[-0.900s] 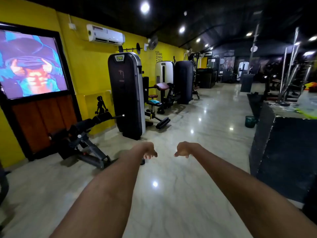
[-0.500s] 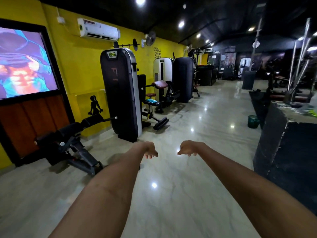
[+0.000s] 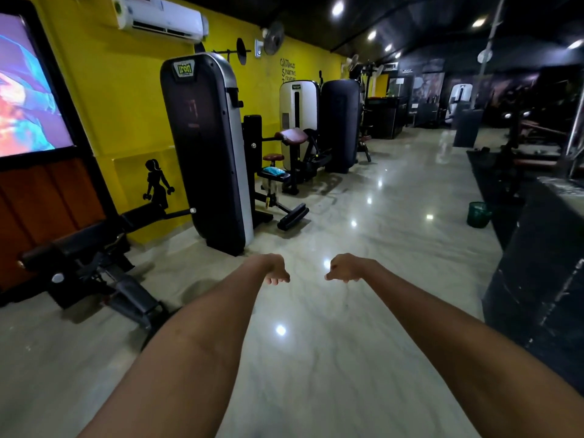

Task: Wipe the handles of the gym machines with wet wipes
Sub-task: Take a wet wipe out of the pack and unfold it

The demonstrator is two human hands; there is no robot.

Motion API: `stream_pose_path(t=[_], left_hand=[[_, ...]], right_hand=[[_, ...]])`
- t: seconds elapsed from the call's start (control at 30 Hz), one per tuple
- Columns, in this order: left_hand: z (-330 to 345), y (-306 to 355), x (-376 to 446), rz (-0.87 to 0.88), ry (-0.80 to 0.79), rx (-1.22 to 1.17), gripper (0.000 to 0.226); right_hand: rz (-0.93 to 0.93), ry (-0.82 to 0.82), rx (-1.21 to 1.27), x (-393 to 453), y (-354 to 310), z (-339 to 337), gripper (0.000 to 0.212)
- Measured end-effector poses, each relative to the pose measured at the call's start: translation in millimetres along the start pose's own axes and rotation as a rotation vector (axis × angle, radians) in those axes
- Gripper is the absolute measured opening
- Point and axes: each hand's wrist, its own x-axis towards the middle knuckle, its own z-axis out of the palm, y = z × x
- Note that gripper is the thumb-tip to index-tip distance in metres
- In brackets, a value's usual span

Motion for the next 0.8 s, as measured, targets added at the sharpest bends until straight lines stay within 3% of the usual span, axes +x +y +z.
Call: stream_pose_path(t=[0.3,0.8], left_hand=[[-123,-20,164,0.040,0.060,0.065,0.040],[-225,14,460,0.028,-0.009,-0.006,0.038]], right_hand=[[-0.022,0.112,-0.023,172,21,-73,0.047],[-0.069,0.048,-0.047,456,127,-186,0.048]])
